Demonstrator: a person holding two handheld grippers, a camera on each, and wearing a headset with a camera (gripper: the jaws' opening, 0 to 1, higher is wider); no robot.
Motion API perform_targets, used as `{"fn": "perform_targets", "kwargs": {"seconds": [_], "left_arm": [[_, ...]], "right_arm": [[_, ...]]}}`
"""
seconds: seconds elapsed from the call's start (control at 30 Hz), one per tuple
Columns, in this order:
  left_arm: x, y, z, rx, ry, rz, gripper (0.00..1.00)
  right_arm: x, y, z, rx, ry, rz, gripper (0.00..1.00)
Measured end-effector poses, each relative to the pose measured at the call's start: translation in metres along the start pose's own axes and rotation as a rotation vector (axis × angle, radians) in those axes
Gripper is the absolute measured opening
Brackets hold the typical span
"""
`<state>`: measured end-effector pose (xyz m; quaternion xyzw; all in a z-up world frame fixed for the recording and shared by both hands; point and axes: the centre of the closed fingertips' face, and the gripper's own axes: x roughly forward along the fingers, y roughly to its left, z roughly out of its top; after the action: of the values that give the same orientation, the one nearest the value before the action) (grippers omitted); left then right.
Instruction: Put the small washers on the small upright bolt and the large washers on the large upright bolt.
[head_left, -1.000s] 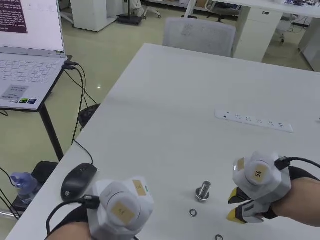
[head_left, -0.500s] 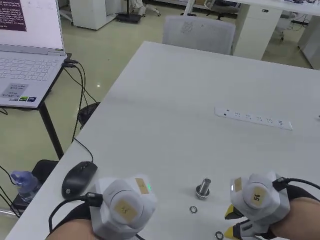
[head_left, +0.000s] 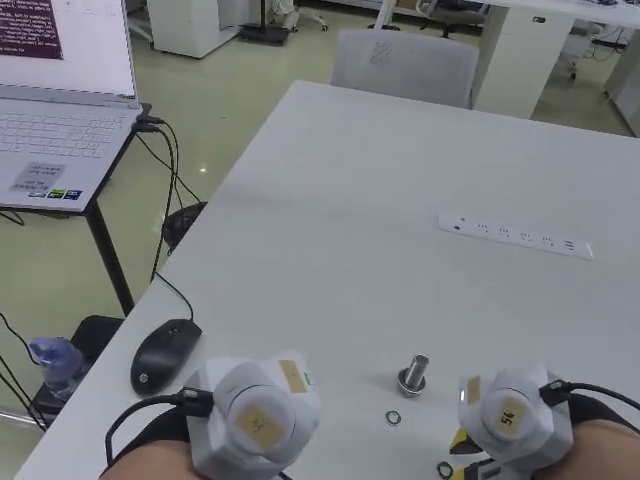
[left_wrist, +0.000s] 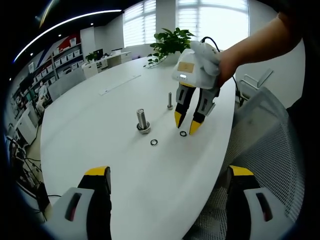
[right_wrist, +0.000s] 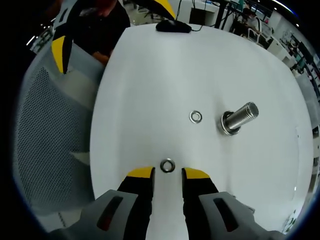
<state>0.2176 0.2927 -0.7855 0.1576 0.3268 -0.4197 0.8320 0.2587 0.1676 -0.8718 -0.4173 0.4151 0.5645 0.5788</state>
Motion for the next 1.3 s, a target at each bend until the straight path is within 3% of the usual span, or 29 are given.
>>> {"fn": "perform_targets", "kwargs": {"seconds": [0.53, 1.3], "left_arm": [[-0.0022, 0.0005, -0.0043, -0.005, 0.007, -0.004, 0.92], [-0.0022, -0.0013, -0.0031, -0.007, 0.003, -0.005, 0.89]], "right_arm": [[0.0062, 0.0009, 0.0010, -0.003, 0.011, 0.002, 0.21], [0.0072, 0.0031, 0.0014, -0.047, 0.069, 0.007, 0.13]]}}
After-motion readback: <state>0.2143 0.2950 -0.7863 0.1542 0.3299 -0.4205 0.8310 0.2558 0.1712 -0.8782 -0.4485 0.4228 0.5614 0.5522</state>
